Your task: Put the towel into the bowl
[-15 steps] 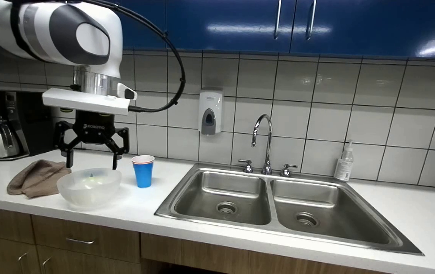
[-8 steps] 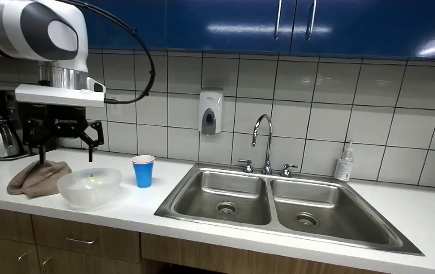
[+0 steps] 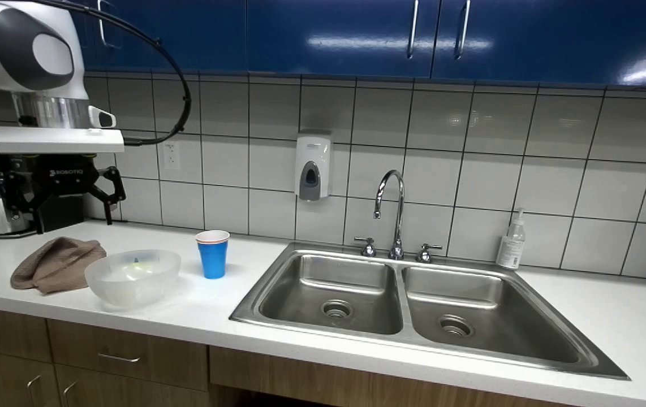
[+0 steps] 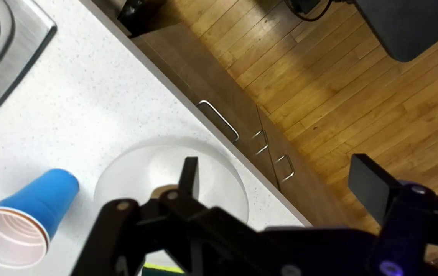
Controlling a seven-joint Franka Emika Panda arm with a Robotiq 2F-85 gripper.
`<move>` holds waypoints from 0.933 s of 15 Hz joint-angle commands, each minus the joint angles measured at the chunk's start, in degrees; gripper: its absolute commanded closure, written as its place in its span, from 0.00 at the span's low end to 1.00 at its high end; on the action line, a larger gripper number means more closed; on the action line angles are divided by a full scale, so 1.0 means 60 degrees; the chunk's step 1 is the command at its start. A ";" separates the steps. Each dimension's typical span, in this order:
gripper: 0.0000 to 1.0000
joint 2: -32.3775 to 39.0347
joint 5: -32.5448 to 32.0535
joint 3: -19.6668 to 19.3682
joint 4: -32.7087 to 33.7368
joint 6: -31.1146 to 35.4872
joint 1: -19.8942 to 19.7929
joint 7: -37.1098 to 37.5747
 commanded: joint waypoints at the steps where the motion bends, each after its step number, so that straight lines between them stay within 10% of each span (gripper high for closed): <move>1: 0.00 0.0941 -0.0089 0.0421 0.0533 0.0937 0.0168 0.0008; 14: 0.00 0.3936 -0.0988 0.1691 0.2740 0.2800 0.0277 -0.0109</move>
